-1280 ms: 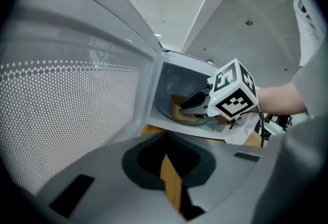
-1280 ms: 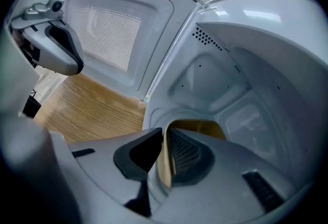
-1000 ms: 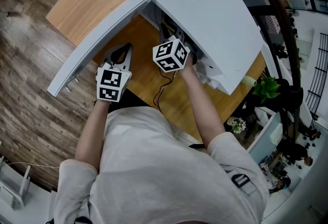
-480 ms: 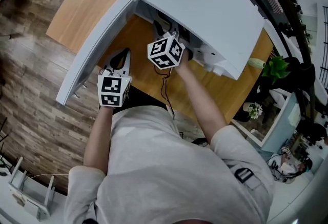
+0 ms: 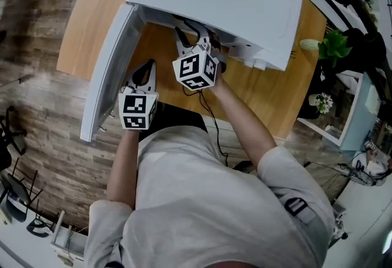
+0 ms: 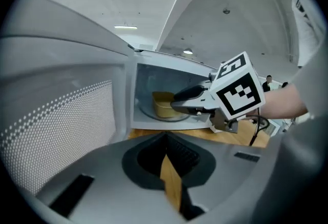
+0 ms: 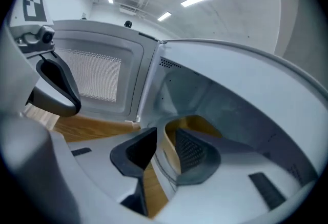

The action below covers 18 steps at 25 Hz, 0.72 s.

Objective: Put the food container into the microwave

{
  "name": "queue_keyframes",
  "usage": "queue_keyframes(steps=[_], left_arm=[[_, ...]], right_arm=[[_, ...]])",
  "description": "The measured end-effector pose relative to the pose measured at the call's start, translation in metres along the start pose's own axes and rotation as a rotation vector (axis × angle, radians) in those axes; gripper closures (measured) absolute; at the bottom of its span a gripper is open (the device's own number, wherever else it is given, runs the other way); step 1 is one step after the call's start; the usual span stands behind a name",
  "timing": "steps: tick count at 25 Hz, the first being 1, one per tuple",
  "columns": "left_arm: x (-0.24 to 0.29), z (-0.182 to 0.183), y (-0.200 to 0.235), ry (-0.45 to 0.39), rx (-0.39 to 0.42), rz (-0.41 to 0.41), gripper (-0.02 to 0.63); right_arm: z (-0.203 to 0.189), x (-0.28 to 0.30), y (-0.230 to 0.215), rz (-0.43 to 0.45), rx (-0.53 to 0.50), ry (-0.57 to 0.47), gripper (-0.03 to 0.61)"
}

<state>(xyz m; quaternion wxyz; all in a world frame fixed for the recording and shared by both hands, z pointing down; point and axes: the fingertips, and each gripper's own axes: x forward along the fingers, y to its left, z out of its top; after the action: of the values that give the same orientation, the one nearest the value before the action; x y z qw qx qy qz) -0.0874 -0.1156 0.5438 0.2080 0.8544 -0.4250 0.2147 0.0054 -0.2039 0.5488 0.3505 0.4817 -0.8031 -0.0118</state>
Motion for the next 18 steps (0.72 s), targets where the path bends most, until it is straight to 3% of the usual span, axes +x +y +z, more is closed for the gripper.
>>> queue_keyframes(steps=[5,9,18], left_arm=[[0.01,0.011,-0.009,-0.003,0.035,-0.043,0.601],[0.02,0.015,-0.02,0.0,0.05,-0.1,0.601],[0.034,0.029,-0.039,-0.003,0.089,-0.211,0.601]], right_arm=[[-0.004,-0.019,0.002,-0.005,0.107,-0.021,0.493],[-0.016,-0.033,0.01,-0.004,0.173,0.008,0.574],[-0.032,-0.067,0.023,-0.001,0.297,0.024,0.574]])
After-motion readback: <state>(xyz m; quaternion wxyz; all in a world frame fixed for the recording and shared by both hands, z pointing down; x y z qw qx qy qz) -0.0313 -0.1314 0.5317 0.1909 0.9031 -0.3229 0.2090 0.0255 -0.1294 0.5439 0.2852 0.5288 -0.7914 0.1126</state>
